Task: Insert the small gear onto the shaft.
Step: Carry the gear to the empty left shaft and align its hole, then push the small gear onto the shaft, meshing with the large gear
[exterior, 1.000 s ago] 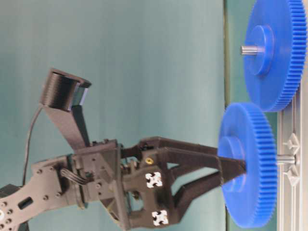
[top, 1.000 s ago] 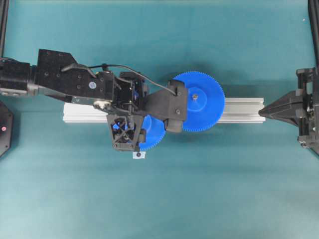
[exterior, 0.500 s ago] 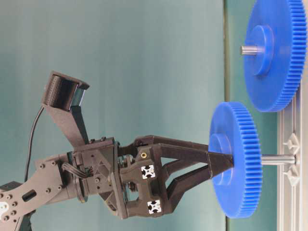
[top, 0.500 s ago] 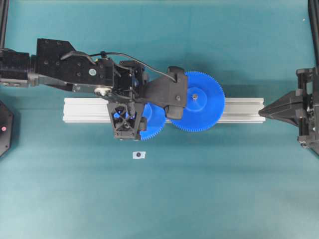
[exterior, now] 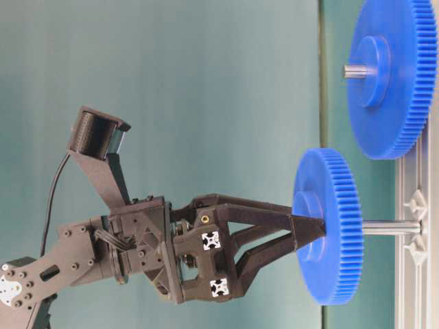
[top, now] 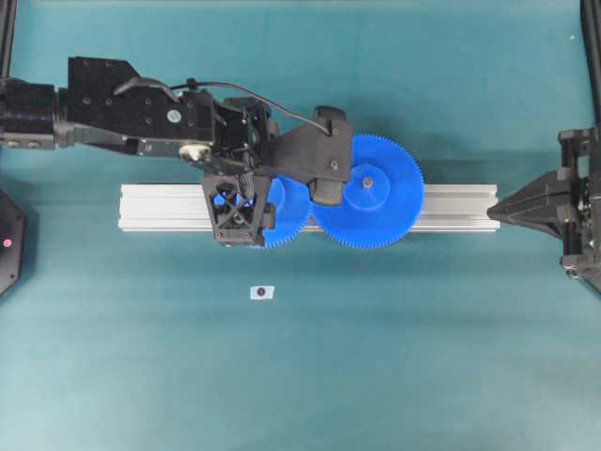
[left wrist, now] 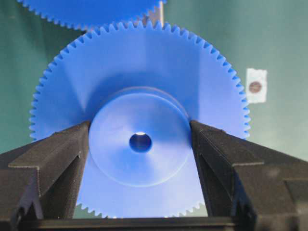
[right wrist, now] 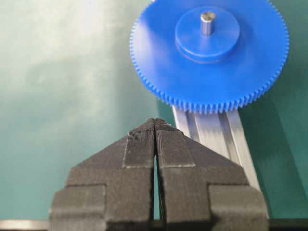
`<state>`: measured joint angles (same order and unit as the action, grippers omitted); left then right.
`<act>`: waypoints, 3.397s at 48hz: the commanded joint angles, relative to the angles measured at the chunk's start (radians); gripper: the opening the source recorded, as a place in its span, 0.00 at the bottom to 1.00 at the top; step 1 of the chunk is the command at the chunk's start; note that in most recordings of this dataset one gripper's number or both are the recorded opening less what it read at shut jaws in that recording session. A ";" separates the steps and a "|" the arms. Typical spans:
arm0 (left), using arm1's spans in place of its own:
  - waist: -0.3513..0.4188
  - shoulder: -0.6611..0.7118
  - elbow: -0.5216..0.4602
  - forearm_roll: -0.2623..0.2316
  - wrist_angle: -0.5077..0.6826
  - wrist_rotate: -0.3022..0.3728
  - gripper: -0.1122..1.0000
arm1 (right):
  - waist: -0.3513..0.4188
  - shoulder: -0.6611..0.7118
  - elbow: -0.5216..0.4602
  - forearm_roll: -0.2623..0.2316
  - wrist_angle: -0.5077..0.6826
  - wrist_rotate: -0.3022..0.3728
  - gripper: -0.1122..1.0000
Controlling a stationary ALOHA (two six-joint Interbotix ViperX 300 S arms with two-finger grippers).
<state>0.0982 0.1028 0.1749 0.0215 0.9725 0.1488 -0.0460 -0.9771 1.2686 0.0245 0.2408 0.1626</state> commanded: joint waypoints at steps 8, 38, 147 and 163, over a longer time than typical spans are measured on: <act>0.017 -0.034 -0.017 0.005 -0.006 0.006 0.72 | -0.002 -0.006 -0.011 0.002 -0.003 0.008 0.09; 0.018 -0.015 -0.008 0.005 -0.055 0.000 0.72 | -0.002 -0.020 -0.008 0.002 -0.003 0.009 0.09; -0.032 0.005 0.034 0.002 -0.043 -0.002 0.72 | -0.002 -0.020 -0.003 0.002 -0.003 0.029 0.09; -0.032 0.014 0.037 0.002 -0.037 -0.005 0.72 | -0.002 -0.020 -0.006 0.002 -0.003 0.029 0.09</act>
<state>0.0752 0.1273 0.2270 0.0276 0.9327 0.1427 -0.0445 -1.0017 1.2778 0.0230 0.2439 0.1825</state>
